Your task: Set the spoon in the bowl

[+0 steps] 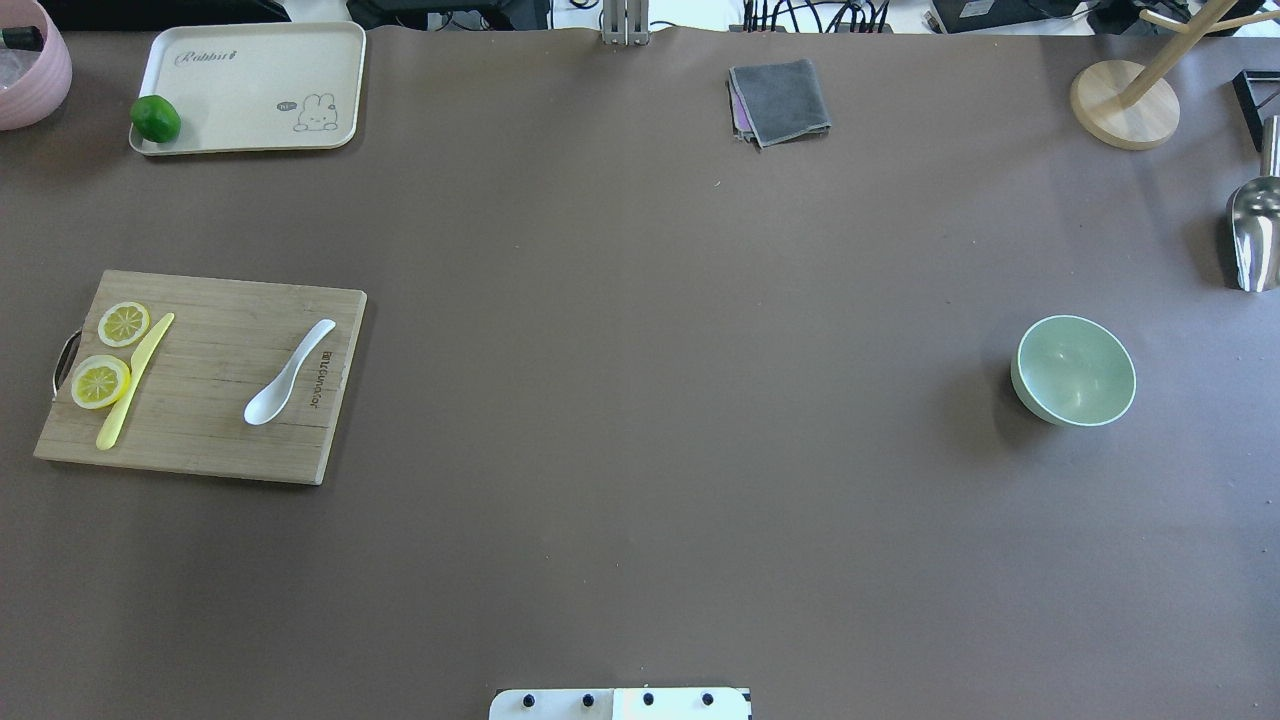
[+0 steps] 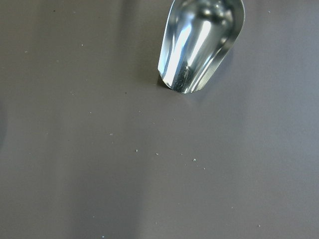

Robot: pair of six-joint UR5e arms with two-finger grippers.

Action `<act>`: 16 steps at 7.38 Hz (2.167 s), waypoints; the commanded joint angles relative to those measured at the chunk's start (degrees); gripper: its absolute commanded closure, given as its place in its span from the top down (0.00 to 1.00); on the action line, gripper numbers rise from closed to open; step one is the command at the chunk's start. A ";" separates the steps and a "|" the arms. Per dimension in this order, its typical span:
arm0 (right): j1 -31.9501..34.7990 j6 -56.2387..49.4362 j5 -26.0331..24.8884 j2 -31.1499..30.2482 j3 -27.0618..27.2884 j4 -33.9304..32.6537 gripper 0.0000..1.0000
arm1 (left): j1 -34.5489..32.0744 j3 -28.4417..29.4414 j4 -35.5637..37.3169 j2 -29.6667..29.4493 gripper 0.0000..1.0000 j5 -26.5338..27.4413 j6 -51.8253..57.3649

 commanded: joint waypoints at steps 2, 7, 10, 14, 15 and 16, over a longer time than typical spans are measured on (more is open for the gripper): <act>0.00 -0.09 0.05 0.18 0.01 0.00 1.00 | 0.00 0.62 -0.39 0.46 0.98 -1.31 0.05; -0.17 -0.18 0.13 0.71 0.45 0.00 1.00 | -0.09 0.53 -0.56 0.64 0.98 -0.87 -0.39; -0.35 -0.18 0.49 1.24 0.45 0.00 1.00 | -0.09 0.97 -0.74 0.19 0.98 -1.31 -0.39; -0.44 -2.01 1.63 0.98 0.45 0.09 1.00 | -0.17 -0.09 -3.37 0.81 0.98 -1.58 -0.48; -0.53 -2.20 1.72 0.98 0.53 0.09 1.00 | -0.26 -0.34 -3.46 0.90 0.98 -1.58 -0.48; -0.70 -2.63 1.98 0.98 0.53 0.09 1.00 | -0.09 -0.43 -3.55 0.81 0.98 -1.58 -0.30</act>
